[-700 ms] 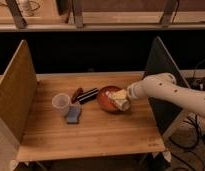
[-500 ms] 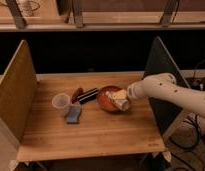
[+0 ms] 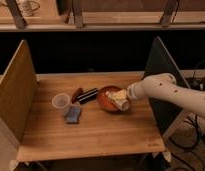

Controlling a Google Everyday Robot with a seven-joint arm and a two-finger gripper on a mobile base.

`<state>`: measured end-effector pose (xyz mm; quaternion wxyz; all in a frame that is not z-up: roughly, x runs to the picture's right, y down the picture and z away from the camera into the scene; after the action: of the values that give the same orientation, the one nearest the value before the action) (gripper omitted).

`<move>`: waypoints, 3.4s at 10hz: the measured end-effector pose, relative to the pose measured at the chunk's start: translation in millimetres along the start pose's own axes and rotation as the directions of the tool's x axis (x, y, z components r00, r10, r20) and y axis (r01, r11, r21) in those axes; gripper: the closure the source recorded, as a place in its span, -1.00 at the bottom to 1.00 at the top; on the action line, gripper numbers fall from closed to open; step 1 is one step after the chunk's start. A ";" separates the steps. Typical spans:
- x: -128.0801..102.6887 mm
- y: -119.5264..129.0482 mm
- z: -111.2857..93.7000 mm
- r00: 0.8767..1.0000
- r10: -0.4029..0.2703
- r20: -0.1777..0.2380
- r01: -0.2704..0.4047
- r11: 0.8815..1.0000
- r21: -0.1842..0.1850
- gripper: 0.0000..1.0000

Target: Pick up the ceramic cup

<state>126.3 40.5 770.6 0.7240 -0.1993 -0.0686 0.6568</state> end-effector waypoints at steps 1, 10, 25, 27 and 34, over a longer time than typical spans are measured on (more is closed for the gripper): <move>0.0 -0.1 0.0 1.000 0.000 0.000 0.000 1.000 0.000 -0.60; -2.3 -0.4 -1.3 1.000 -0.012 0.001 0.012 1.000 0.007 -0.60; -61.8 155.4 112.9 0.892 -0.426 -0.150 0.399 0.899 -0.181 -0.60; -66.2 138.1 100.8 0.901 -0.411 -0.138 0.393 0.909 -0.136 -0.60; -84.9 226.8 139.3 0.811 -0.578 -0.089 0.550 0.805 -0.222 -0.60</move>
<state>-144.4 -1.8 825.4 0.8679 -0.2861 -0.1304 0.3846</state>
